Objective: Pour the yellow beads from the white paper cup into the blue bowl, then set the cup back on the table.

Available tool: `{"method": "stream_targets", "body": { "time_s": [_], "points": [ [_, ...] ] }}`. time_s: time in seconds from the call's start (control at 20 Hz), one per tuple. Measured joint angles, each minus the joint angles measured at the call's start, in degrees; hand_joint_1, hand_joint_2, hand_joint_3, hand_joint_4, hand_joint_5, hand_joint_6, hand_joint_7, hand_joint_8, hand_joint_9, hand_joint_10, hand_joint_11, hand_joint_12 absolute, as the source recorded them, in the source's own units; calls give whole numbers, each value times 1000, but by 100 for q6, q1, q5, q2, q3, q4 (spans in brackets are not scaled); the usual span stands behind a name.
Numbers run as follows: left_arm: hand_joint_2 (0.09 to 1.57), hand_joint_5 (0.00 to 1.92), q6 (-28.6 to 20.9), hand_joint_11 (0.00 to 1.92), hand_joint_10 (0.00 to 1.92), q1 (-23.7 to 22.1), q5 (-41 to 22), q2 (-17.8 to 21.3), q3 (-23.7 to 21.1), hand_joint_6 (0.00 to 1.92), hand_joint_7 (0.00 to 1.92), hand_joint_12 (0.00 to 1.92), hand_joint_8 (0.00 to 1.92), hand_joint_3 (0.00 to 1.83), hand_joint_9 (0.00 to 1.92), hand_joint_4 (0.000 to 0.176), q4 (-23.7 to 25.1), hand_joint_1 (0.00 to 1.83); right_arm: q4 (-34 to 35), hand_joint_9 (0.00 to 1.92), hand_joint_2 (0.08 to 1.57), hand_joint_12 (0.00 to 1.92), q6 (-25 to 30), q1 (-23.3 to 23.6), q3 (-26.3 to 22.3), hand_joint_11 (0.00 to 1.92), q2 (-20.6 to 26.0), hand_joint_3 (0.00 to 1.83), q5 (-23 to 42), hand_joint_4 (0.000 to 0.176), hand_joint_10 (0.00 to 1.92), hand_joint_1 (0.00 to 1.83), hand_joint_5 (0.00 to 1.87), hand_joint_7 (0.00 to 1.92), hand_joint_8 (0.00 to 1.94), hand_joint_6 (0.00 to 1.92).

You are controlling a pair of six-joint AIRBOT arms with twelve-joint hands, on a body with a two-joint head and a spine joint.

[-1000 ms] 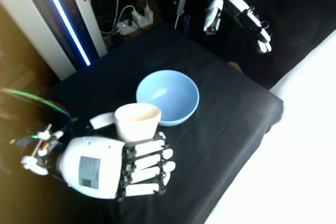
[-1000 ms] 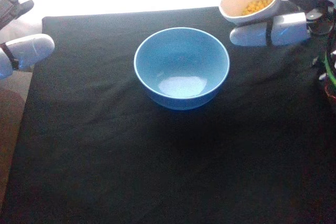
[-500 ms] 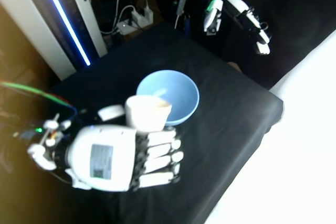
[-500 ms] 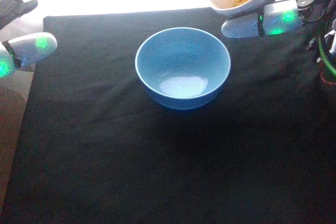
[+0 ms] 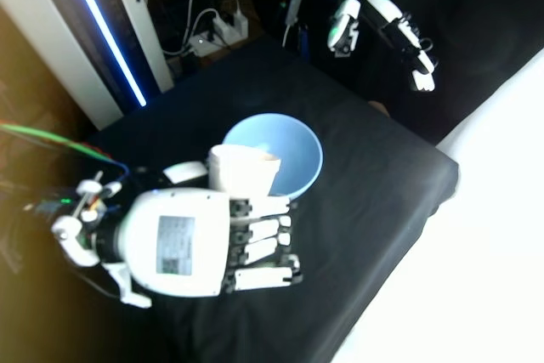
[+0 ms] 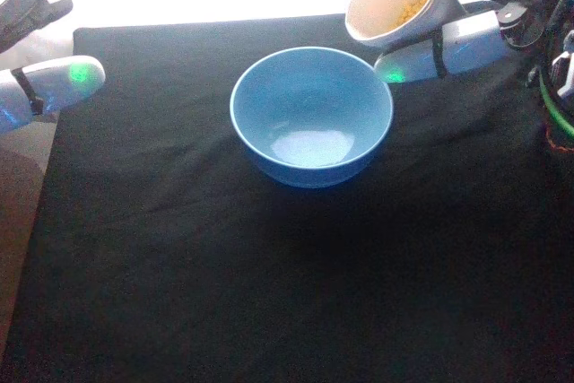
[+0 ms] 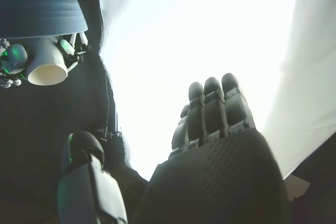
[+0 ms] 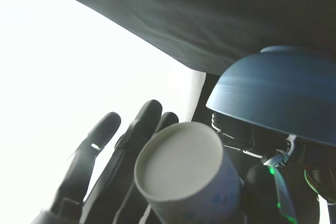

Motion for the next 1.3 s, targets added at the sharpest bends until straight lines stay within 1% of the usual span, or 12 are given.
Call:
{"method": "stream_targets", "body": {
  "time_s": [0.1,0.15,0.2,0.25,0.3,0.35,0.5,0.6,0.75,1.0,1.15,1.3],
  "points": [
    [864,0,2,127,11,-44,28,-2,11,0,276,210,5,0,250,63,39,331,-118,943,1152,1664,0,37,-11,428,0,1,-42,35,1113,1040,923,1349,19,1069],
    [865,0,2,136,11,-79,24,0,11,0,276,215,4,0,254,59,50,327,-203,861,1152,1586,-4,83,-31,152,7,0,-90,16,893,1048,924,1382,20,1068],
    [863,0,0,128,10,-96,15,0,11,0,275,213,4,0,252,55,83,325,-278,844,1148,1664,-2,162,-55,218,7,1,-103,23,957,1048,933,1392,18,1055],
    [860,0,0,128,12,-109,24,0,11,0,279,213,5,0,259,62,111,320,-398,806,1148,1660,0,245,-63,199,7,0,-127,6,985,1054,934,1397,19,1053],
    [857,0,0,117,5,-120,57,0,11,0,280,209,4,0,246,67,155,333,-459,980,1150,1821,2,328,-94,717,13,0,-131,0,1385,1077,930,1430,39,1055],
    [863,0,0,116,2,-120,57,0,11,0,278,209,3,0,240,65,157,342,-481,1016,1150,1870,2,350,-98,891,11,0,-120,0,1592,1091,931,1439,56,1053],
    [853,0,0,123,5,-133,98,0,24,0,283,215,3,0,252,69,146,333,-715,902,1156,1898,4,348,-109,571,11,0,-221,0,1477,1098,917,1212,605,1072],
    [854,0,2,118,4,-149,125,0,24,0,285,217,3,0,254,62,184,338,-730,884,1168,1902,2,350,-109,526,13,0,-256,0,1447,1107,893,1164,737,1107],
    [841,0,2,111,2,-166,146,-2,46,0,281,218,0,0,248,86,197,333,-957,1046,1169,1910,0,433,-129,952,24,0,-350,0,1555,1118,891,1179,656,1107],
    [843,0,2,130,12,-214,164,0,52,0,291,234,4,0,278,66,249,322,-1416,973,1157,1921,9,778,-264,729,76,0,-472,0,1480,1104,918,1196,682,1070],
    [839,0,0,129,10,-284,234,0,72,0,297,239,5,0,282,79,321,349,-1749,823,1151,1919,7,780,-295,559,83,0,-697,0,1500,1077,933,1141,830,1053],
    [844,0,2,130,8,-286,304,0,72,0,303,243,6,0,282,84,393,351,-2017,919,1158,1821,17,866,-350,605,129,0,-837,0,1306,1123,915,1242,478,1070]
  ]
}}
